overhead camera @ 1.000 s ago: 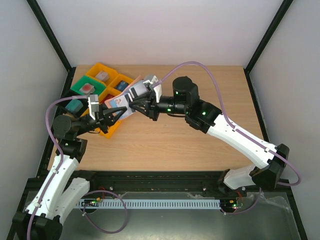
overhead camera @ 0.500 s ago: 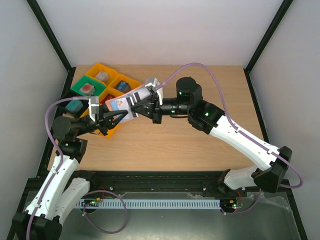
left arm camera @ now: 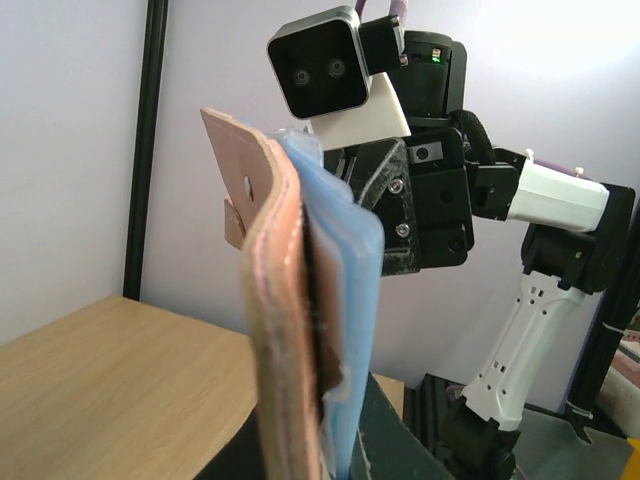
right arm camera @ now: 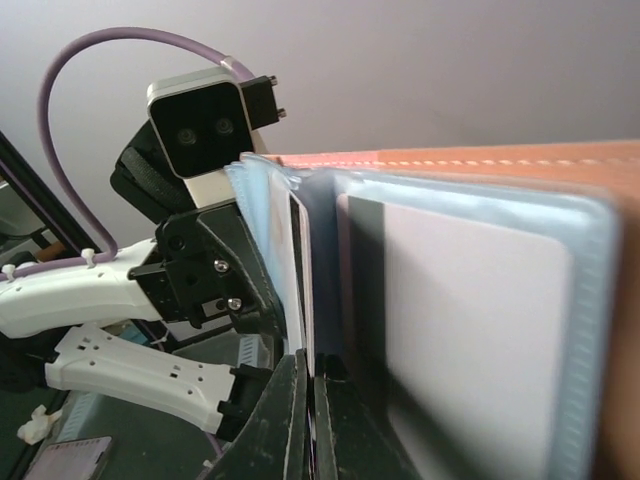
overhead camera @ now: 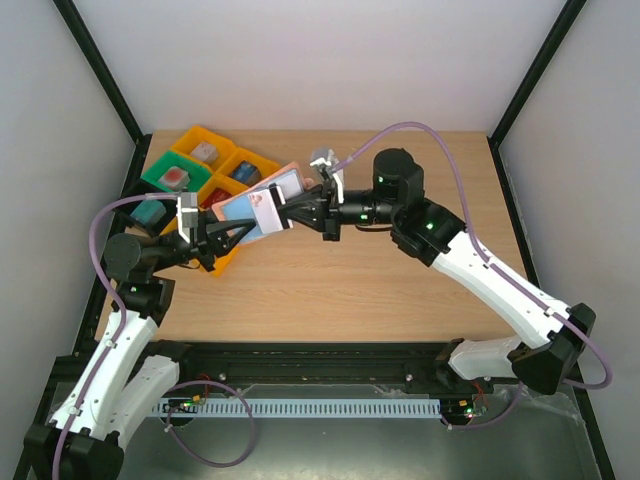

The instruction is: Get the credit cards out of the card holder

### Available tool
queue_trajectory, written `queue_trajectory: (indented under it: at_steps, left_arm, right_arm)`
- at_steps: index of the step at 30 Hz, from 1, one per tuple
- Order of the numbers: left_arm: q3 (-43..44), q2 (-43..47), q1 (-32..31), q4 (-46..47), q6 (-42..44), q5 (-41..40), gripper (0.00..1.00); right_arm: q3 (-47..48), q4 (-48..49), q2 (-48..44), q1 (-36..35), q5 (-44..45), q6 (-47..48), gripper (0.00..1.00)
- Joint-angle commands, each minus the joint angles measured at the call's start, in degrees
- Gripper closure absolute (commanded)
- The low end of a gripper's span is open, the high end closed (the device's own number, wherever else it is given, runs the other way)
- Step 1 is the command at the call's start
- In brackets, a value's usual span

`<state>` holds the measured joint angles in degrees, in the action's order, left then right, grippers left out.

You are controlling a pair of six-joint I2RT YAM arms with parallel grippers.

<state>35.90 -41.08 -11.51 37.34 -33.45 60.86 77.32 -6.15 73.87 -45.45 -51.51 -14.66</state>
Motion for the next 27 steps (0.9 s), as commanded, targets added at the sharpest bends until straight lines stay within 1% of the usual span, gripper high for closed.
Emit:
queue_trajectory:
  at_steps: [1,7,10,12,14,16,18,20,23,27]
  left_arm:
    - [0.1,0.4,-0.2,1.6,0.8,0.5,0.98]
    - [-0.1,0.3,-0.1,-2.4,2.8,-1.4,0.98]
    - [-1.1,0.0,-0.1,-9.7,6.9,-5.1,0.98]
    - [-4.0,-1.5,-0.5,-16.8,12.9,-6.6,0.98]
    - [-5.7,-3.8,-2.2,-23.4,18.1,-6.8,0.98]
    - [-7.5,-6.4,-5.3,-26.4,19.0,-8.4,0.98]
    - [-9.7,-8.9,-8.8,-23.6,17.1,-9.8,0.98]
    - [-10.5,-11.8,-11.6,-20.6,17.3,-11.9,0.98]
    - [-12.1,-18.5,-13.1,-15.7,17.5,-11.5,0.98]
    - [-13.2,-26.1,-13.5,-15.5,20.5,-17.4,0.98]
  right_arm:
    - [-0.1,-1.9,-2.9,3.3,0.6,1.8,0.98]
    - [-1.6,-5.9,-6.6,9.7,1.0,3.4,0.98]
    - [-1.9,-6.5,-9.0,13.0,1.0,3.5,0.98]
    - [-1.8,-6.0,-10.4,15.2,0.5,3.0,0.98]
    - [-1.4,-5.8,-11.2,15.7,0.2,2.5,0.98]
    - [-1.4,-5.1,-11.6,15.7,-0.5,1.5,0.98]
    - [-2.1,-4.3,-11.7,15.8,-1.1,0.3,0.98]
    - [-3.3,-3.3,-12.3,15.8,-1.2,-0.9,0.98]
    - [-5.7,-0.8,-13.7,15.8,-1.1,-3.1,0.98]
    - [-8.1,0.1,-15.6,15.8,-0.3,-4.8,0.98]
